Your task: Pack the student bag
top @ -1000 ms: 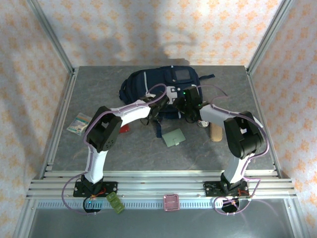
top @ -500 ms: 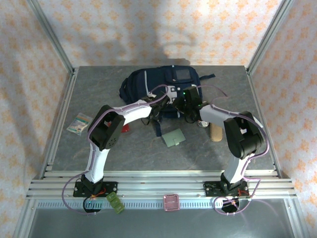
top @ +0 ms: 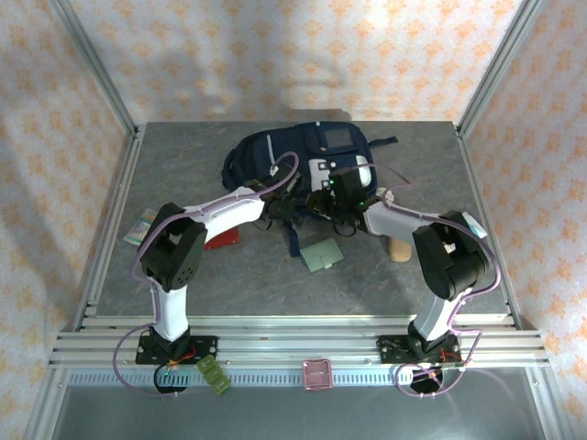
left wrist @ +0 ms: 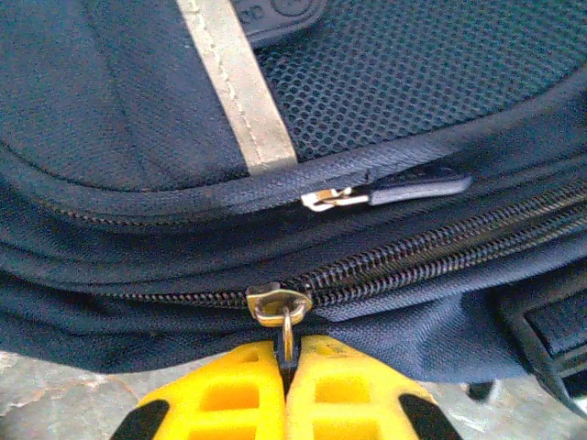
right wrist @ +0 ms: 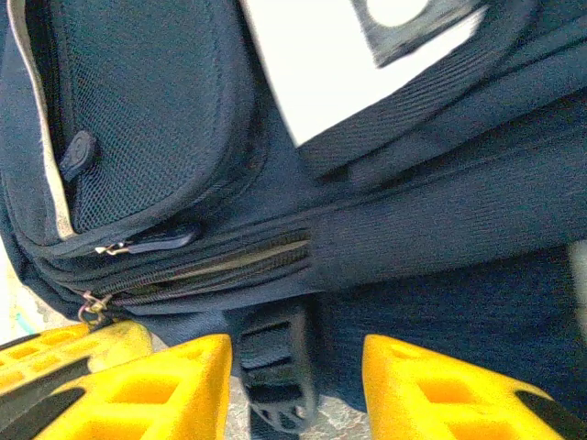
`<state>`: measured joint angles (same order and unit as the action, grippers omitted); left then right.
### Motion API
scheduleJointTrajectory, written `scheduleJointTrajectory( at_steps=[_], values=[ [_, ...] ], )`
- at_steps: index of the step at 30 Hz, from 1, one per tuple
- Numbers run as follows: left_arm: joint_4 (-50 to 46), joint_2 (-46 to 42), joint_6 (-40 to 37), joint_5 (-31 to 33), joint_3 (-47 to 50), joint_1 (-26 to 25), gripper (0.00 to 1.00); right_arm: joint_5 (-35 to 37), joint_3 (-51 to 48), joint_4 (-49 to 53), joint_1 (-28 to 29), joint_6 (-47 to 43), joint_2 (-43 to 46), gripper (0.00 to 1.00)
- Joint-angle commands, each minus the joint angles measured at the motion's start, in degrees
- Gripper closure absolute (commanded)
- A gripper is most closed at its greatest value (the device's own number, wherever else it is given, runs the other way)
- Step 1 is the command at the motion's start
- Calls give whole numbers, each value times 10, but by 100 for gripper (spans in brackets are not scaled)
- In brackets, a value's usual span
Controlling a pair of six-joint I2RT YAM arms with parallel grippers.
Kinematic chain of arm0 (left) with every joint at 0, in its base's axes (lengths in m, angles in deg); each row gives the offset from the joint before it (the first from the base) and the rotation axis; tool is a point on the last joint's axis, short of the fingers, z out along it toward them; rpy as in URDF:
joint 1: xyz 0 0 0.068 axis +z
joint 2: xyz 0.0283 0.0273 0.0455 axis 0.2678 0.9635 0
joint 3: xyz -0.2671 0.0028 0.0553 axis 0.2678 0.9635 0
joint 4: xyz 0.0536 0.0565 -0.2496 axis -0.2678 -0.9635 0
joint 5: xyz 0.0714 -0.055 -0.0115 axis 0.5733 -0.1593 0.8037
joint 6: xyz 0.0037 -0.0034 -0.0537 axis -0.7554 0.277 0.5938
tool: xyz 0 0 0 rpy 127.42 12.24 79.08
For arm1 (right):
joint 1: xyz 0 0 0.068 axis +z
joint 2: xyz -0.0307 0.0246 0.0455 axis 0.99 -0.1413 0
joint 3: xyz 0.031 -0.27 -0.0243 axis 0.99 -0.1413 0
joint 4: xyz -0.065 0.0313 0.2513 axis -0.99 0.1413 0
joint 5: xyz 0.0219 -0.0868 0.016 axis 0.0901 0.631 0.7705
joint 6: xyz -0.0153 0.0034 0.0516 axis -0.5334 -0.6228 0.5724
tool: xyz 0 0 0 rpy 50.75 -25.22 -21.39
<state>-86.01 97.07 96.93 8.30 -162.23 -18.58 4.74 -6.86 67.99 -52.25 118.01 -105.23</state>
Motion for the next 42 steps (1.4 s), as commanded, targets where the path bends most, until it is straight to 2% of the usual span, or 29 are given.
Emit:
scheduleJointTrajectory(
  at_steps=[1,4,8,12,18,22,28,33,37,42],
  values=[
    [21,-20,6,-42,0,-18,100,1,27,-5,5,20,-20,59],
    [14,-22,7,-26,-2,-22,100,47,50,33,5,30,-53,60],
    [-24,-12,-8,73,-10,-16,100,114,67,80,2,38,-96,61],
    [-43,-8,-7,103,2,20,100,149,67,102,-11,50,-131,63],
    [-38,-32,-10,136,38,80,100,160,53,100,-23,59,-142,64],
    [-39,-36,-16,152,49,99,100,156,52,91,-24,59,-139,64],
    [-41,-59,-21,97,69,72,100,169,84,104,-30,41,-138,64],
    [-32,-79,-7,1,95,8,100,193,124,118,-49,18,-137,64],
    [-19,-82,10,-35,84,-39,100,186,165,122,-67,4,-153,63],
    [5,-49,27,-23,15,-62,100,142,218,110,-70,-21,-176,59]
  ],
)
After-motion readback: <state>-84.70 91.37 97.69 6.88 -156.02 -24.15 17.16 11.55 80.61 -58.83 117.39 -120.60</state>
